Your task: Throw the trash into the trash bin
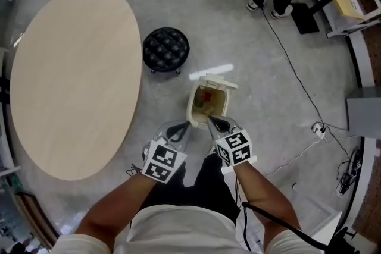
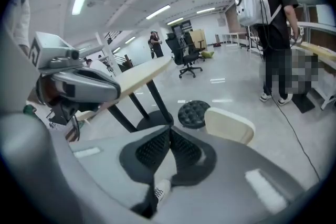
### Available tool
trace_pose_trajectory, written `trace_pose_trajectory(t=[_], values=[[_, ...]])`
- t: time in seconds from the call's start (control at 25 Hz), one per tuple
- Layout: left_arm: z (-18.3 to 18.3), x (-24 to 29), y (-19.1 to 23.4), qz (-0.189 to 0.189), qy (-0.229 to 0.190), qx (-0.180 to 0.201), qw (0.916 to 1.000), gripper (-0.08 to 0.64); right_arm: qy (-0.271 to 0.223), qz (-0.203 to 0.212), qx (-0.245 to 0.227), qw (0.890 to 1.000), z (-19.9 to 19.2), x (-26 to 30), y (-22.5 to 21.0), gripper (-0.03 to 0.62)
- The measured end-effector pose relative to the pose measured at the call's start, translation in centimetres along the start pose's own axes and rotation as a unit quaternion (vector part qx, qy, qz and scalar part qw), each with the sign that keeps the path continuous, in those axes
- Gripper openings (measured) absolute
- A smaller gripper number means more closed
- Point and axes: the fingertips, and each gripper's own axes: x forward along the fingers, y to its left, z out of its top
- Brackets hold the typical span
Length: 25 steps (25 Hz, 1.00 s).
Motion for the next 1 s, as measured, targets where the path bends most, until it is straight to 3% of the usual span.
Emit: trace_pose_trajectory(t=[0.12,0.24,0.36,0.48,0.64,1.0], values=[[2.5,-3.0,-1.1,-0.021,-0.015,0.042,0.9988,0.006,-0.021,0.013,-0.025,0.999,2.5,-4.0,3.6,0.003],[6.0,-6.3,-1.5,-0.030,-0.046,0.070,0.9960,0.006,-0.051,0.015,-0.020,0.998,5.5,-8.3,5.9,0.002],[9.7,-9.9,-1.0,-0.030,-0.089,0.040,0.9948,0.006,-0.104,0.000,0.006,0.995,9.3,-12.4,7.5,0.002],[12.3,-12.8,-0.7,-0.045,-0.125,-0.009,0.9911,0.006,-0.184,-0.024,0.039,0.982,13.7,-16.4,8.8,0.002],[13.7,-14.4,-1.9,-0.069,-0.143,0.013,0.9872,0.006,-0.247,-0.045,0.055,0.966,17.0,-20.7,10.6,0.002],[14.7,-16.2,-4.5,-0.065,-0.177,0.032,0.9814,0.006,-0.265,-0.037,0.035,0.963,17.1,-25.1,11.9,0.002]])
